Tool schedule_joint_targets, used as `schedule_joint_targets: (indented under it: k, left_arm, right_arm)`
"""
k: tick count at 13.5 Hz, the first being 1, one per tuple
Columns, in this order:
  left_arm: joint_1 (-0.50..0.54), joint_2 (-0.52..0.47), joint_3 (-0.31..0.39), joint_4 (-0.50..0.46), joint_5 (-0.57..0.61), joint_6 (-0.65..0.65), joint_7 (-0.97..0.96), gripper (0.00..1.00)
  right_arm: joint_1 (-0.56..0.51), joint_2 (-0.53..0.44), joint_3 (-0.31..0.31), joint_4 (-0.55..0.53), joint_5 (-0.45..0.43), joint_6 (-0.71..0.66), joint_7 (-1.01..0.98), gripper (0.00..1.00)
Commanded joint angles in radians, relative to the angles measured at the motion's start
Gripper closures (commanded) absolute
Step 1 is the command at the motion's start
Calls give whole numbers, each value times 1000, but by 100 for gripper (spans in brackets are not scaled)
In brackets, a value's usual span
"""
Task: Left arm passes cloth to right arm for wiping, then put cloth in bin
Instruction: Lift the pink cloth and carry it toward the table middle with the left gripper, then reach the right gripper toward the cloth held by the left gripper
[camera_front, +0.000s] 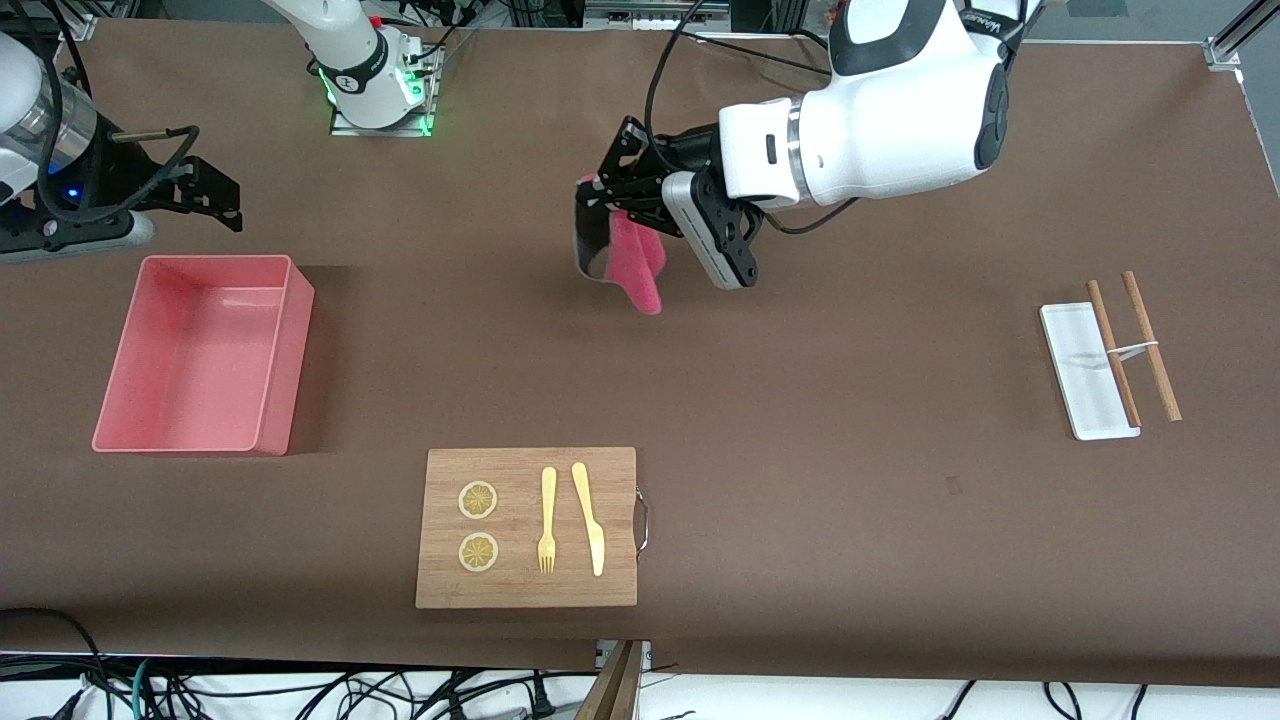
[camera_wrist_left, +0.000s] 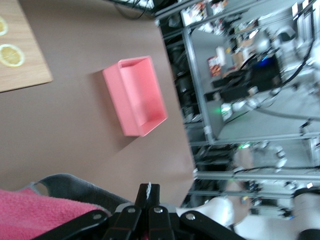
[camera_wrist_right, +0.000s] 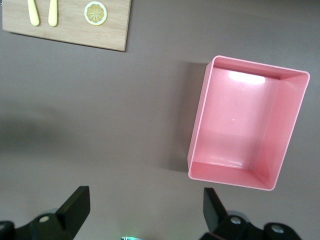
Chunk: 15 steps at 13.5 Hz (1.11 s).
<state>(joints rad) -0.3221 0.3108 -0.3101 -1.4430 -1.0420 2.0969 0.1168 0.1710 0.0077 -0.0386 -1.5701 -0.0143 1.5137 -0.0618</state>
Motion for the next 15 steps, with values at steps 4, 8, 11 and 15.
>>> schedule_joint_targets:
  k: [4,8,11,15]
  left_arm:
    - [-2,11,-64,7,-112,147,-19,100]
    - [0,16,-66,9,-113,147,-17,100]
    - [3,17,-66,12,-119,147,-17,100]
    - [6,19,-66,10,-119,147,-17,100]
  right_arm:
    - [5,-2,26,22,80,-67,-388,0]
    - [7,8,25,21,296,-66,-724,0]
    - [4,84,25,21,526,-56,-902,0]
    - [10,233,25,19,784,0,-1160,0]
